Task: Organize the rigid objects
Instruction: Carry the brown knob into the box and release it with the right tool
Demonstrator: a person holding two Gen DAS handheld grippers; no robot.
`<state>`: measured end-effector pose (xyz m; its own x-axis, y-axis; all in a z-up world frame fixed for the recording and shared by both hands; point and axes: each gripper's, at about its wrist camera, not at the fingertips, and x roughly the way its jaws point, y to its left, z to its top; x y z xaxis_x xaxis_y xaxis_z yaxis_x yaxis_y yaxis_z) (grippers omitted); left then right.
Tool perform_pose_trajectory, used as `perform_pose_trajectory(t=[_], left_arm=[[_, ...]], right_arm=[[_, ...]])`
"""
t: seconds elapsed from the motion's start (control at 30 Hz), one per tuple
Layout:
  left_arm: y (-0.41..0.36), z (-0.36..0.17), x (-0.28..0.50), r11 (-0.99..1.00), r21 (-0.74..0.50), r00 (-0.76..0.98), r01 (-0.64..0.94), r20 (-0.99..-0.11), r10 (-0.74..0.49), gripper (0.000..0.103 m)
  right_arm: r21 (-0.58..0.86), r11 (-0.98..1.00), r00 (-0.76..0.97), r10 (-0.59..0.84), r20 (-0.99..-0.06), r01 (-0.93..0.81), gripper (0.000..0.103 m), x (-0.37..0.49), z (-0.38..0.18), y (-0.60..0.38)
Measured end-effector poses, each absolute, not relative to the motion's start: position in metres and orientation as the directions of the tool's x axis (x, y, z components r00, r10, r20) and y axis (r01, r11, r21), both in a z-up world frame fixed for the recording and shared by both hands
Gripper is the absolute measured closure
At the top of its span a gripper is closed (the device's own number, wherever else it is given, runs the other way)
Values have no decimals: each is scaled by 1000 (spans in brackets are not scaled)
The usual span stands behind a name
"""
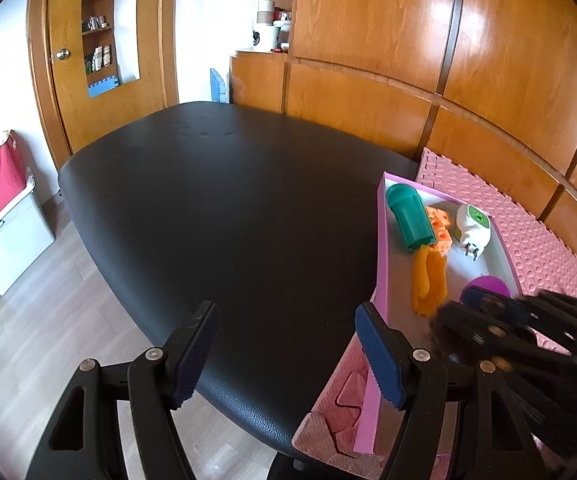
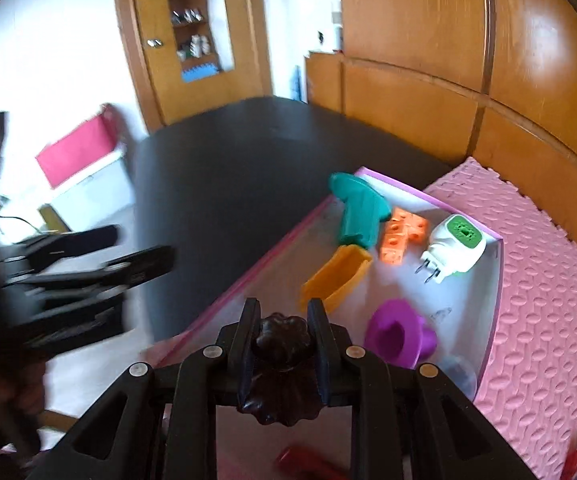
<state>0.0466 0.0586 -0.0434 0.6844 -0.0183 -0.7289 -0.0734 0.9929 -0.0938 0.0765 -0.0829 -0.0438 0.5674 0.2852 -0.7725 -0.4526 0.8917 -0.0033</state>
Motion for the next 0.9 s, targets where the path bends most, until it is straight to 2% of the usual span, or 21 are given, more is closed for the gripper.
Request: perform_pose_trajectory(t=[0.1, 0.23, 0.37, 0.5, 0.53, 0.9], left_arm=[[58, -45, 46, 992, -101, 681, -71, -732, -26, 32], [57, -46, 47, 992, -106, 677, -64, -735, -35, 32], [55, -46, 47, 993, -107, 676, -56, -735, -41, 32], [54, -45, 46, 992, -111, 679, -59, -733, -42, 32], [53, -44, 45, 992, -110, 681, -58, -731, -41, 32], [40, -26, 37, 995, -95, 718, -22, -694, -51, 32]], right_arm=[[-42, 911, 592, 231, -772, -410, 80, 91, -55, -87], [-2, 929, 590, 233, -773, -370, 79, 101, -55, -96], [51, 927, 567, 270, -778, -371, 66, 101, -51, -104], [110, 927, 569, 311, -762, -360, 45, 96, -41, -114], [115, 927, 572, 314, -758, -356, 43, 97, -39, -113], [153, 941, 645, 320, -694, -302, 42, 70, -5, -140]])
